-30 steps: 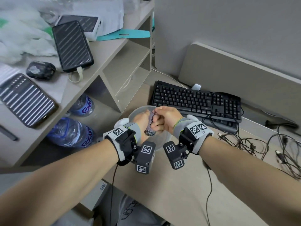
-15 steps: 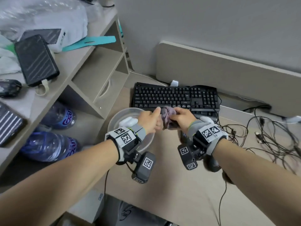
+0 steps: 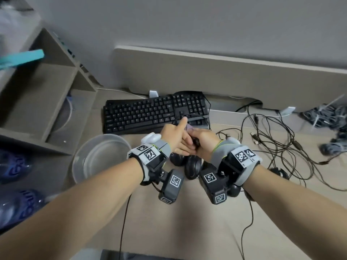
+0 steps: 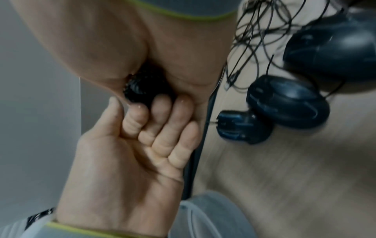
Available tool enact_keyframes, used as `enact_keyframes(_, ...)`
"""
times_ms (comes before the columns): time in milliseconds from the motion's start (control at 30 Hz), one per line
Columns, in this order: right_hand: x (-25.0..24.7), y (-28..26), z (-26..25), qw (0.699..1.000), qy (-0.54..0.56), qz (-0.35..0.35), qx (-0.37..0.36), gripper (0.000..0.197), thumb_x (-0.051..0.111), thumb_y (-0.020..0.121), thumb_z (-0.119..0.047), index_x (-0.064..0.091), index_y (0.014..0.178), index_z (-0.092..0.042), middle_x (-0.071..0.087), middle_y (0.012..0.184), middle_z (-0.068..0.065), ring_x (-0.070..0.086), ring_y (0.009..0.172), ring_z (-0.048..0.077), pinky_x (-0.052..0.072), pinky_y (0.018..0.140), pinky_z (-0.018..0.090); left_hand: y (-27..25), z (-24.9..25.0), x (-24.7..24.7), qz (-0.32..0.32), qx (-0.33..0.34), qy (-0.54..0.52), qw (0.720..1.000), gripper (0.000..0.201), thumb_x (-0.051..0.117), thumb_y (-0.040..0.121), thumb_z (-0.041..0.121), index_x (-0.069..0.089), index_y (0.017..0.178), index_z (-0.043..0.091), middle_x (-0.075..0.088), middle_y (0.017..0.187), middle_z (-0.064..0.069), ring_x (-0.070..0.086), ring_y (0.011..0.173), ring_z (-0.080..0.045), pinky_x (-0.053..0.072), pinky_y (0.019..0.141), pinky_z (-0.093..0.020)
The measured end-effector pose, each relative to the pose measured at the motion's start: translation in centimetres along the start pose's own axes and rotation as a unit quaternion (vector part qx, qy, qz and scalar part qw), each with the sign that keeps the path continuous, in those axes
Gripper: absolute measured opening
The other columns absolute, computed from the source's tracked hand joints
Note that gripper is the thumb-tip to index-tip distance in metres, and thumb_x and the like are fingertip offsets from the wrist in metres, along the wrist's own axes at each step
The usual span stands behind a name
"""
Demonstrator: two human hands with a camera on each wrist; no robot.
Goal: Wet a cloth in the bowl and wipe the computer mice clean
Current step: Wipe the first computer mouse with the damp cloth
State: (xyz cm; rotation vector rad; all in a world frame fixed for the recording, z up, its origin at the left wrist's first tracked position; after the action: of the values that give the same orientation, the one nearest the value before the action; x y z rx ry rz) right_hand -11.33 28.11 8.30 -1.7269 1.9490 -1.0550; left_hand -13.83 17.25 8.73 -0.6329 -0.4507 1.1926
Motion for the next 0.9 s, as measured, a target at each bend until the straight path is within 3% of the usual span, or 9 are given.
enact_keyframes(67,-2.0,0.3,-0.1,0.999,-0.015,0.041,0.007,0.020,0.044,0.094,-0.006,0.057,0.079,-0.010,0.061,0.067,0.010,0.060,0.059,0.023,0.055,0.051,0.035,1.2,-0.2,0.0,0.032,0.009,-0.001,0.999,0.062,0.046,0.098,0.048,0.062,0.065,-0.002,0.070,0.067,-0.021,0.071,0.057,-0.030,0.061,0.055,-0.035)
enact_keyframes(200,-5.3,0.8,0.2,0.997,-0.056,0.056,0.007,0.012,0.047,0.091,-0.001,0.056,0.090,-0.009,0.060,0.084,0.013,0.060,0.077,0.029,0.056,0.063,0.040,4.4,-3.6,-1.8,0.122,0.009,0.145,0.982,0.034,0.055,0.097,0.036,0.055,0.075,0.009,0.064,0.067,-0.008,0.063,0.054,-0.022,0.052,0.054,-0.031)
enact_keyframes(300,-6.2,1.2,0.5,0.995,-0.079,0.059,-0.011,0.014,0.047,0.090,0.000,0.056,0.094,-0.010,0.059,0.086,0.010,0.057,0.090,0.029,0.053,0.075,0.047,5.5,-6.6,-2.6,0.140,0.004,0.332,0.933,0.024,0.063,0.090,0.034,0.057,0.084,0.012,0.067,0.085,-0.012,0.066,0.080,-0.030,0.051,0.070,-0.038)
enact_keyframes(433,-6.0,1.6,0.8,0.995,-0.086,0.040,-0.034,0.015,0.046,0.090,0.000,0.056,0.094,-0.011,0.059,0.087,0.009,0.058,0.082,0.025,0.051,0.081,0.049,5.3,-8.3,-2.4,0.129,-0.098,0.461,0.873,0.074,0.068,0.075,0.061,0.046,0.122,0.008,0.060,0.116,-0.012,0.061,0.103,-0.033,0.051,0.087,-0.040)
enact_keyframes(533,-6.2,1.7,0.9,0.994,-0.092,0.041,-0.052,0.020,0.045,0.089,0.002,0.056,0.106,-0.002,0.059,0.091,0.013,0.058,0.082,0.027,0.051,0.082,0.048,5.5,-8.6,-1.5,0.111,-0.144,0.499,0.847,0.088,0.066,0.069,0.072,0.045,0.126,0.008,0.060,0.118,-0.010,0.060,0.106,-0.031,0.049,0.084,-0.034)
enact_keyframes(600,-6.4,1.9,1.0,0.994,-0.079,0.044,-0.061,0.021,0.045,0.089,0.004,0.055,0.108,0.002,0.058,0.091,0.014,0.058,0.078,0.026,0.051,0.080,0.047,6.1,-8.9,-0.8,0.108,-0.148,0.495,0.849,0.091,0.067,0.069,0.072,0.046,0.127,0.005,0.062,0.117,-0.010,0.061,0.105,-0.030,0.050,0.083,-0.032)
enact_keyframes(800,-7.3,2.1,1.3,0.995,-0.051,0.045,-0.073,0.020,0.044,0.089,0.004,0.054,0.102,-0.007,0.058,0.080,0.008,0.058,0.071,0.020,0.056,0.064,0.036,6.1,-8.7,1.6,0.140,-0.149,0.477,0.855,0.089,0.068,0.077,0.062,0.039,0.133,-0.001,0.055,0.127,-0.012,0.057,0.113,-0.029,0.040,0.078,-0.032)
enact_keyframes(900,-7.4,2.4,1.4,0.995,-0.052,0.042,-0.080,0.019,0.044,0.090,0.003,0.055,0.101,-0.007,0.058,0.079,0.008,0.058,0.071,0.020,0.055,0.068,0.039,6.4,-9.3,1.7,0.185,-0.129,0.453,0.862,0.087,0.072,0.073,0.060,0.043,0.128,0.000,0.056,0.120,-0.012,0.059,0.106,-0.029,0.044,0.076,-0.032)
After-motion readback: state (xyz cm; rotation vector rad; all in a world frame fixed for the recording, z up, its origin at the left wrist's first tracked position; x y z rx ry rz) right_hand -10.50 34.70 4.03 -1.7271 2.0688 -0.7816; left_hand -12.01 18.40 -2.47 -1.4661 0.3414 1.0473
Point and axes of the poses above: each hand's wrist, its own y-axis towards the middle knuckle, its own x-axis out of the palm, z = x × y, the point moved 1 cm from there along y, towards the middle knuckle
